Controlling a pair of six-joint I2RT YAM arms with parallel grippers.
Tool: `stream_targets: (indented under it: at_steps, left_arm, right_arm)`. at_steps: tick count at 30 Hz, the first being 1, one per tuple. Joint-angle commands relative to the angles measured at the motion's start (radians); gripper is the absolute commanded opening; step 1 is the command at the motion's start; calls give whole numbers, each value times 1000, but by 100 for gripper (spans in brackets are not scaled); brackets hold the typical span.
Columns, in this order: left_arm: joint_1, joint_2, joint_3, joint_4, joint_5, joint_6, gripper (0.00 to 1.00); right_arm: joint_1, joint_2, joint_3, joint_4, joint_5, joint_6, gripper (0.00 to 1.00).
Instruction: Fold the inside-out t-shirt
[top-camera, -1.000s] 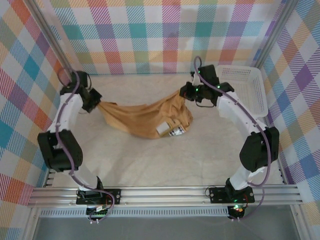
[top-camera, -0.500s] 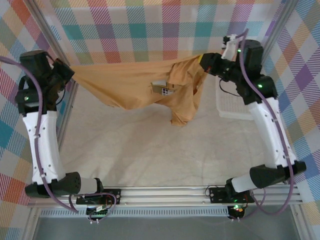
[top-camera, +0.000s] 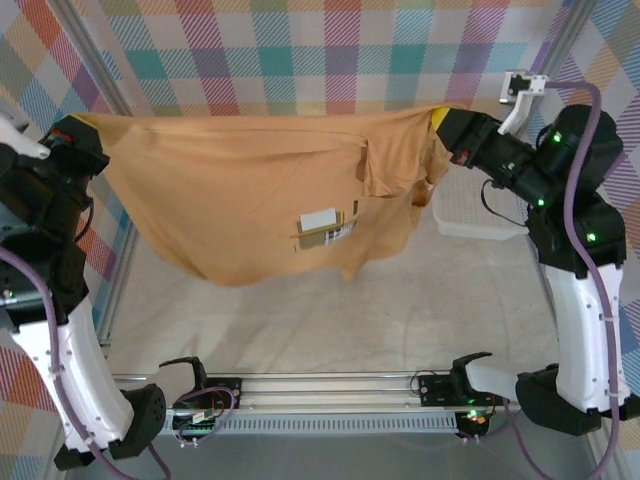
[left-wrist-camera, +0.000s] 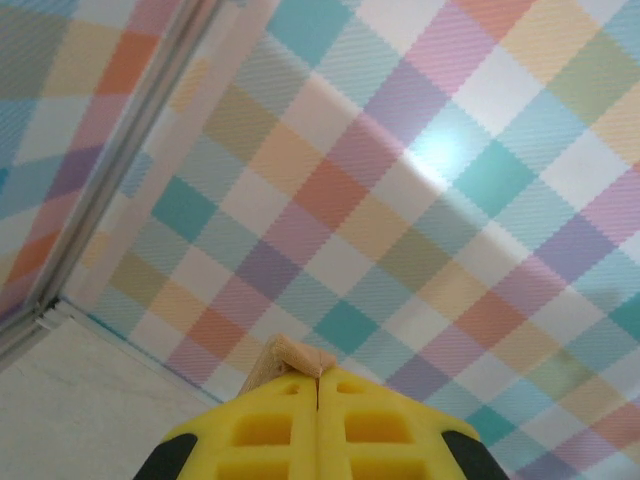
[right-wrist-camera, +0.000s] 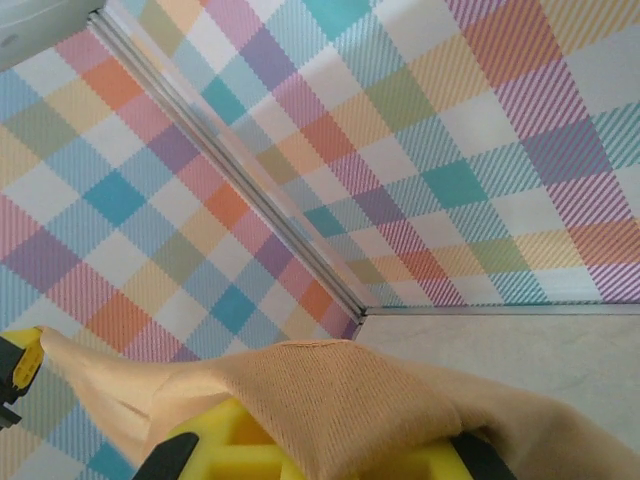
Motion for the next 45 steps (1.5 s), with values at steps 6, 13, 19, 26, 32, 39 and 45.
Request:
stream_targets:
  at_steps: [6,13,19,26,32,39,45]
  left_arm:
    - [-40,486,-137,27,110,67,0]
    - [-67,973,140,-74,47,58,50]
    - [-72,944,49,-149,-63,62,55]
    - [-92,476,-640,-20,-98,43,38]
    - [-137,165,-1043,-49,-64,5,25]
    - [-258,101,-1269,0,79,-70,30]
    - [-292,124,-1359,97,100,-127,41]
  right_arm:
    - [-53,470,28,5,35,6,0]
    - [-63,1019,566,-263,29,43,46]
    - [10,1141,685,-463,53,-17,47]
    - [210,758,-187,-34,49,-13,46]
    - [318,599,-585,124,1,18,45]
    - [296,700,-683,143,49,46,45]
    - [270,709,-671,147,41,39,44]
